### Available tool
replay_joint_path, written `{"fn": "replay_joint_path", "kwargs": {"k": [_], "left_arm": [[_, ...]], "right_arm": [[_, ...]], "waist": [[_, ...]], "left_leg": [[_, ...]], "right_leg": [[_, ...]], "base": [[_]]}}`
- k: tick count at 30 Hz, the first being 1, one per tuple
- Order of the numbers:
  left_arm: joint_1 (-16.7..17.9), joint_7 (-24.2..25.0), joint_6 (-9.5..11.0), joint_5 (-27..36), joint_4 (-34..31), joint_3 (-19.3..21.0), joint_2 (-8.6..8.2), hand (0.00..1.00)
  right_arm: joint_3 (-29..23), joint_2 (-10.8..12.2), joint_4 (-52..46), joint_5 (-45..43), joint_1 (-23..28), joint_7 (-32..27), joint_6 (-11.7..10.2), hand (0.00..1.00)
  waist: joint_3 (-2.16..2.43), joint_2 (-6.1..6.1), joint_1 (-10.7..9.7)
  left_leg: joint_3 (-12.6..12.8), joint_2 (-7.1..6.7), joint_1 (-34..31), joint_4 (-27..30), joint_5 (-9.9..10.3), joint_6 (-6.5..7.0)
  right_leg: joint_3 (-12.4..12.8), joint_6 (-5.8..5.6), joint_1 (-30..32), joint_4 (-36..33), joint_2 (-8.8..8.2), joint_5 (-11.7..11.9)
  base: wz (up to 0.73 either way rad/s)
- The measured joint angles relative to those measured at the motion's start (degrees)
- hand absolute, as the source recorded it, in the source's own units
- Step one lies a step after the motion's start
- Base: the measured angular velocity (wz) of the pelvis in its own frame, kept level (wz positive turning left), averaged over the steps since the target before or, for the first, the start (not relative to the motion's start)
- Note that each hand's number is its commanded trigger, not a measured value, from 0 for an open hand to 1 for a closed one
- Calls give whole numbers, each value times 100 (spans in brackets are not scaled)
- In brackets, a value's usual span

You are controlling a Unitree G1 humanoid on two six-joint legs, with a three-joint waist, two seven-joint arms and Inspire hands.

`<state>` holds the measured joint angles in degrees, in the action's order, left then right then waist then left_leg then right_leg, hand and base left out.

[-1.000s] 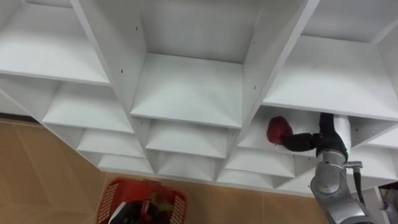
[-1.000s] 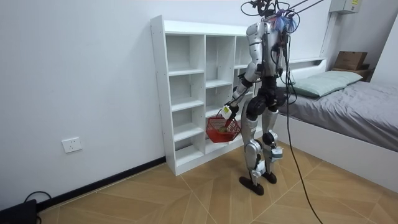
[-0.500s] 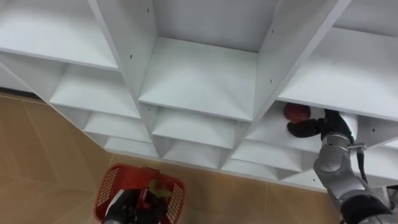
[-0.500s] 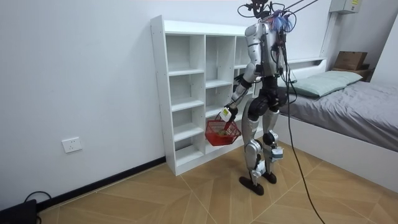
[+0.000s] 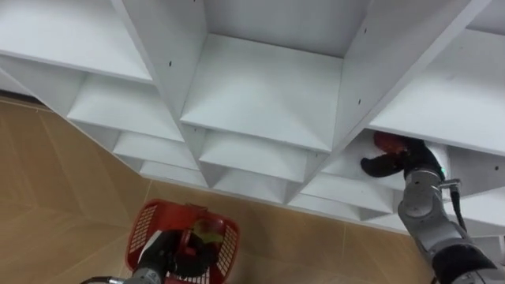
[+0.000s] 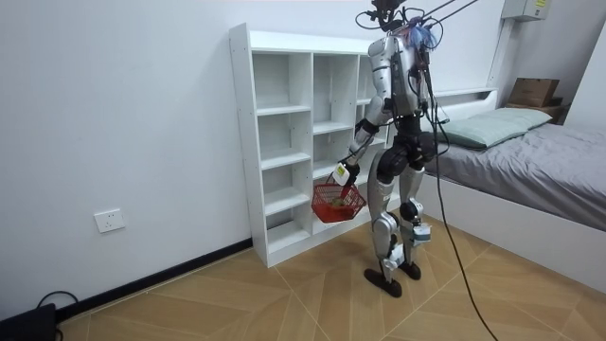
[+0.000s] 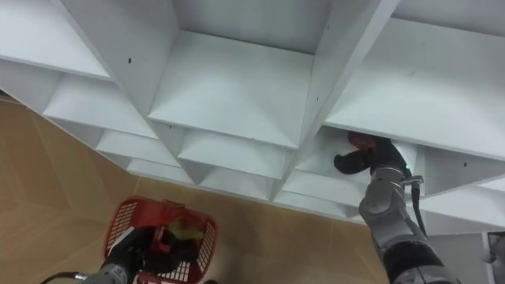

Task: Collect fruits from the closet

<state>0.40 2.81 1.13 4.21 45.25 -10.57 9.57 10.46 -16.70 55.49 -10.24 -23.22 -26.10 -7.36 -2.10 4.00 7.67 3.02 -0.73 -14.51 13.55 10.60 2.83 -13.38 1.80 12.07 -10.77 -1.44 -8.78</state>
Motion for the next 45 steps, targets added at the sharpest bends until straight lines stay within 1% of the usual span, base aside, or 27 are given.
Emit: {"fn": "replay_joint_path", "kwargs": {"k": [5,7,9,19,20,21,22,23,24,27,29,30,32,38,40,45], "left_arm": [[-98,4,3,-1,78,0,1,100],[-141,4,3,-14,146,4,5,100],[-137,3,2,-31,178,5,4,100],[-137,-13,2,-40,181,12,-1,100],[-137,-12,2,-59,181,13,-1,100],[-137,-10,2,-126,180,17,-2,100],[-136,-7,2,-171,181,21,-2,100],[-136,-5,2,-185,181,21,-2,100],[-134,1,2,-225,183,21,-2,100],[-99,13,2,-255,182,22,-2,100],[-80,15,1,-255,182,22,-2,100],[-73,15,0,-255,182,22,-2,100],[-67,16,-2,-256,183,21,-1,100],[-57,25,-5,-256,182,25,-2,100],[-59,28,-5,-256,181,25,-2,100],[-58,27,-5,-257,181,26,-2,100]], "right_arm": [[18,-60,-2,-18,-43,115,0,0],[101,-88,-2,-50,-45,130,0,0],[185,-90,-2,-113,-48,149,-3,0],[185,-101,7,-149,-61,314,-1,0],[183,-101,10,-161,-62,317,1,11],[177,-103,10,-169,-64,323,1,29],[176,-110,10,-180,-66,338,2,86],[176,-116,10,-180,-67,347,2,100],[177,-127,10,-180,-76,366,8,100],[174,-138,101,-257,-170,396,119,100],[174,-148,221,-343,-247,417,132,100],[173,-152,236,-378,-281,434,193,100],[172,-164,246,-388,-285,438,220,100],[156,-168,253,-530,-288,524,256,100],[156,-167,248,-593,-290,571,306,100],[156,-168,247,-633,-313,634,353,100]], "waist": [[2,-3,53],[4,-7,63],[4,-8,64],[9,-16,68],[10,-16,70],[11,-15,71],[12,-15,71],[12,-14,71],[12,-14,73],[15,-14,75],[17,-13,75],[18,-15,78],[20,-14,86],[51,1,88],[64,2,88],[64,2,88]], "left_leg": [[7,1,0,1,0,0],[10,1,3,1,0,0],[12,1,4,3,0,0],[12,1,4,14,-1,0],[13,1,4,14,-2,-1],[13,1,4,13,-2,-1],[13,1,4,13,-2,-1],[13,1,4,13,-2,-1],[13,1,4,13,-3,-1],[12,1,12,13,-3,0],[8,1,15,14,-3,0],[7,1,16,14,-4,0],[2,2,27,17,-4,1],[0,3,30,22,-5,1],[1,3,34,23,-8,1],[2,1,34,22,-23,1]], "right_leg": [[-1,0,2,-1,0,0],[4,0,1,-1,0,0],[10,0,2,-1,0,0],[8,1,2,-11,-1,1],[7,1,3,-12,-1,1],[4,1,5,-14,-1,1],[-2,1,5,-15,-1,1],[-4,1,5,-17,-2,1],[-9,1,6,-20,-3,0],[-30,1,11,-37,-7,0],[-72,1,11,-49,-13,0],[-87,1,12,-54,-16,0],[-96,1,12,-78,-17,0],[-106,1,11,-86,-20,0],[-105,1,9,-92,-21,0],[-108,1,9,-97,-26,1]], "base": [[0],[0],[0],[0],[0],[0],[0],[0],[0],[0],[0],[0],[0],[0],[0],[0]]}}
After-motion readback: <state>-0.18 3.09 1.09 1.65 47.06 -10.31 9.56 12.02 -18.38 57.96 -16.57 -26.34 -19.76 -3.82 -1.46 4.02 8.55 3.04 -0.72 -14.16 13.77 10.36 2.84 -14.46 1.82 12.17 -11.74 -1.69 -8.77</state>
